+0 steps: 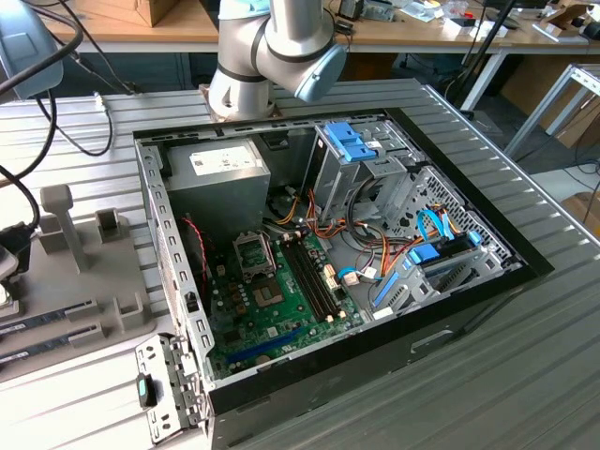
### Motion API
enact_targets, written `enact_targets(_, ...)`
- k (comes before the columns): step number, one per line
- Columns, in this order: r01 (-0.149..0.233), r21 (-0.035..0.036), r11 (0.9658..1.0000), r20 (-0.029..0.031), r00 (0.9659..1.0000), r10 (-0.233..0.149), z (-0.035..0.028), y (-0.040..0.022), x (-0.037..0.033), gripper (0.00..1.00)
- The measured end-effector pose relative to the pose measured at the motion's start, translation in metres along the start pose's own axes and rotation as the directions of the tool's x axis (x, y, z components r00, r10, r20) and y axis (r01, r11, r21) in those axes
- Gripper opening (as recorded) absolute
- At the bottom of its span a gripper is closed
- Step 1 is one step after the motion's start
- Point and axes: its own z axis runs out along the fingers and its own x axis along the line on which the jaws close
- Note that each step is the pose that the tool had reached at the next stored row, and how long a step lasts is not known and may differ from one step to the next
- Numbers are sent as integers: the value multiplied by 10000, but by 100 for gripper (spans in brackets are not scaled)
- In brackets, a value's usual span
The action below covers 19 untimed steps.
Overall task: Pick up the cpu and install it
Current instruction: 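Pick up the cpu and move it towards the insertion slot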
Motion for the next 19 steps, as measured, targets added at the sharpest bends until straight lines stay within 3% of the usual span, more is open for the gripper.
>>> enact_targets(10, -5, -211, 9998, 31, 10000, 6, -130, 1, -4, 47)
enact_targets(15, -6, -248, 9997, 35, 10000, 7, -133, 5, -5, 47)
enact_targets(16, -6, -249, 9997, 34, 10000, 7, -155, 5, -5, 47)
enact_targets(17, -7, -279, 9996, 38, 10000, 8, -222, 5, -7, 47)
enact_targets(19, -7, -289, 9996, 39, 10000, 8, -231, 5, -7, 47)
